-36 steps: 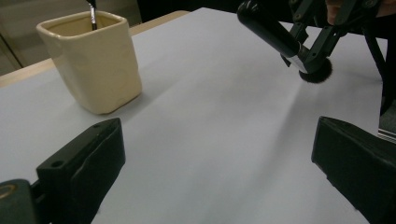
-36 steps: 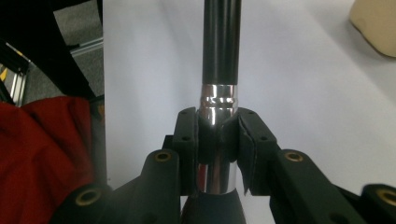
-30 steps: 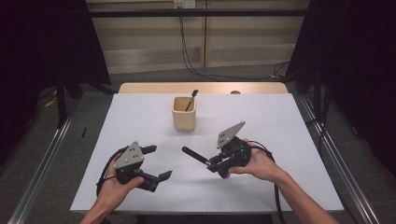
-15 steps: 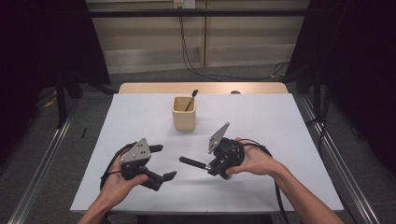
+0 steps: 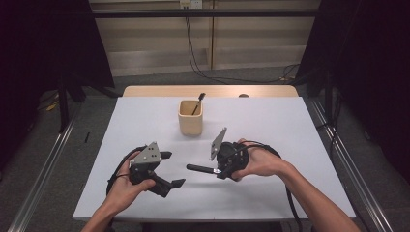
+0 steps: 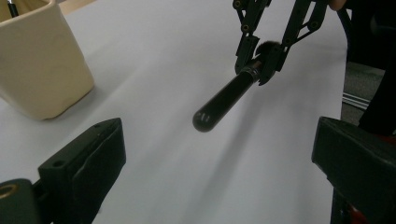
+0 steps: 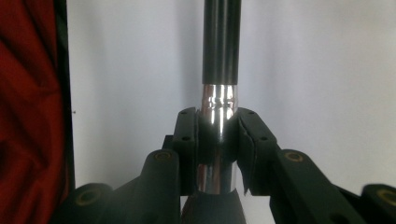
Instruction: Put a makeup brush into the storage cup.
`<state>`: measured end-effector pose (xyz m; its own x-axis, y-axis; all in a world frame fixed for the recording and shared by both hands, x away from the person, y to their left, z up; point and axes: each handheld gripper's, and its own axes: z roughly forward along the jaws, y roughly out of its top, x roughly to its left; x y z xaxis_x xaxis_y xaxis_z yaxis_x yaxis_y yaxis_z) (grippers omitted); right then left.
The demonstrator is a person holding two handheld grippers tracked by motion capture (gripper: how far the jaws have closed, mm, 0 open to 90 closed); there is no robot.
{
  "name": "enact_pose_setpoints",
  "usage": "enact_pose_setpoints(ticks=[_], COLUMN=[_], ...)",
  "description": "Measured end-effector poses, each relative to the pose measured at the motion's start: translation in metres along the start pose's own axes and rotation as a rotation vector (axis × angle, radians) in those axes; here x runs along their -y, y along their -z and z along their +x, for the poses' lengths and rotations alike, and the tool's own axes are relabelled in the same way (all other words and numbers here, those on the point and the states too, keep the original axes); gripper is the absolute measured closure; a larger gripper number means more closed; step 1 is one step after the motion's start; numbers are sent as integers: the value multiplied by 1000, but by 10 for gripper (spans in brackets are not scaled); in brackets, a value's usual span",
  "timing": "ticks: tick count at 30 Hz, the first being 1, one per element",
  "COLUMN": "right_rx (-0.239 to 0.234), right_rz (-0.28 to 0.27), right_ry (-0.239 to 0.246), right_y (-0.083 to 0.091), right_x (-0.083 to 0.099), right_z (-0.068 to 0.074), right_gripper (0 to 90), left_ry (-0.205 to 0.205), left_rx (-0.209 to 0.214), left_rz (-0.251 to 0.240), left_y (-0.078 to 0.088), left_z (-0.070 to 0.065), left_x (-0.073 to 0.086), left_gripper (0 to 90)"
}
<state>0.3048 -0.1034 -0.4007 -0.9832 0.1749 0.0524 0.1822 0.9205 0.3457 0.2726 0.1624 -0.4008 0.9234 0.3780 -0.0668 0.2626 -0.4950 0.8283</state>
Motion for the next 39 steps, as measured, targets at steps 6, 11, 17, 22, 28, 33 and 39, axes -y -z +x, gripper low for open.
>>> enact_pose_setpoints(ticks=[6,11,17,22,28,33,39], right_rx=[-1,-3,-4,-16,-29,-32,-37], right_rz=[78,130,146,154,153,144,137], right_ry=[51,79,98,113,121,125,133], right_y=[-6,-10,-9,-11,-12,-13,-13], right_x=[-9,-13,-17,-18,-19,-19,-20], right_z=[4,7,5,5,5,5,6], right_gripper=[716,716,716,716,716,716,716], left_ry=[-38,-72,-135,-140,-92,-103,-151], left_rx=[28,70,113,160,224,253,221], left_rz=[62,121,196,306,426,457,479], left_y=[-7,-16,-27,-38,-48,-52,-61], left_z=[2,5,6,7,11,13,12], left_x=[-8,-15,-22,-26,-28,-28,-28], left_gripper=[53,57,74,76,63,80,119])
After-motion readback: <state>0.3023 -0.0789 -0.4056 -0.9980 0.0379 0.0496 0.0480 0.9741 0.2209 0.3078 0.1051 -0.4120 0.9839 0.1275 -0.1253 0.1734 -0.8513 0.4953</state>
